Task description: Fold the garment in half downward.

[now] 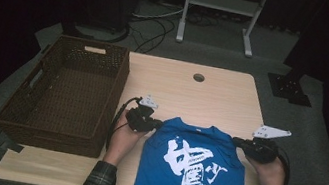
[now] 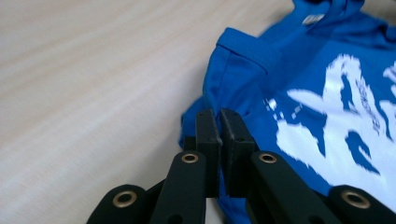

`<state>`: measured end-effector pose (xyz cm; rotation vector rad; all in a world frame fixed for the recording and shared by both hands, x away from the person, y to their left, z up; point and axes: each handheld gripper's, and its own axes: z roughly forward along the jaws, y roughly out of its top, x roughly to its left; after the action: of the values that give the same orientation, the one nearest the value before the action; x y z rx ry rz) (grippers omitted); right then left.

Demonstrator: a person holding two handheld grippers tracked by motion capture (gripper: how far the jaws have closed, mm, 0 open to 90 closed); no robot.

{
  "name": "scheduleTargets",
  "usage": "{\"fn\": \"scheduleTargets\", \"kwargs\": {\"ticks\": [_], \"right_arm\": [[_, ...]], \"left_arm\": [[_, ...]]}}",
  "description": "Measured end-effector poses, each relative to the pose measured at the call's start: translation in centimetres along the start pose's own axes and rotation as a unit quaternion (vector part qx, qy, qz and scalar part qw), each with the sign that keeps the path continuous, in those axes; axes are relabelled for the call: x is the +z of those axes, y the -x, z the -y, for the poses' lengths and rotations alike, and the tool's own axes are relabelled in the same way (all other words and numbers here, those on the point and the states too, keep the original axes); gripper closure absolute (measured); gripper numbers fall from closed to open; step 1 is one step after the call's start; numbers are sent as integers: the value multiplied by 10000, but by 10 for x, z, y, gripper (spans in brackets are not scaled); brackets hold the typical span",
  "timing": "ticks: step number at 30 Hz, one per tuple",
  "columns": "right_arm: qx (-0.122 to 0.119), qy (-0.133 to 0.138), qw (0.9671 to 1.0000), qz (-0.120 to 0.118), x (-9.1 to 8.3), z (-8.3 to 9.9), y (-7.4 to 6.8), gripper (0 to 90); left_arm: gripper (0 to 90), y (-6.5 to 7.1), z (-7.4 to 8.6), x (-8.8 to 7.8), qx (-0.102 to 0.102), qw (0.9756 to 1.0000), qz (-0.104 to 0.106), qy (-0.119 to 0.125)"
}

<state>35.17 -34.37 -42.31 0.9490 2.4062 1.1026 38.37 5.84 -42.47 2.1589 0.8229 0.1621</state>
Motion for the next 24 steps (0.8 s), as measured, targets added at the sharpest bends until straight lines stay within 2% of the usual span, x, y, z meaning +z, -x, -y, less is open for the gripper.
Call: {"fn": "scheduleTargets", "kwargs": {"ticks": [1,3,6,10,15,19,21,24], "right_arm": [[-46,-91,9999,-7,2,2,-2,882],[-106,-200,9997,39,6,6,-2,882],[-131,-202,9996,122,9,5,0,882],[-229,-199,9992,254,16,1,5,882],[-197,-197,9988,403,29,-10,15,882],[-96,-71,9991,413,38,-14,26,882],[-72,-54,9991,412,40,-16,30,882],[-56,41,9992,400,35,-16,27,882]], "left_arm": [[872,1,2,3,28,9999,-17,-102],[873,1,2,5,-23,9999,-30,-104],[872,1,-2,7,69,9996,-222,-180],[872,-3,-9,11,46,9989,-391,-247],[872,-15,-20,18,25,9976,-599,-336],[872,-27,-25,23,-164,9981,-564,-196],[872,-28,-23,22,-208,9983,-525,-138],[872,-25,-19,15,-271,9987,-439,-21]]}}
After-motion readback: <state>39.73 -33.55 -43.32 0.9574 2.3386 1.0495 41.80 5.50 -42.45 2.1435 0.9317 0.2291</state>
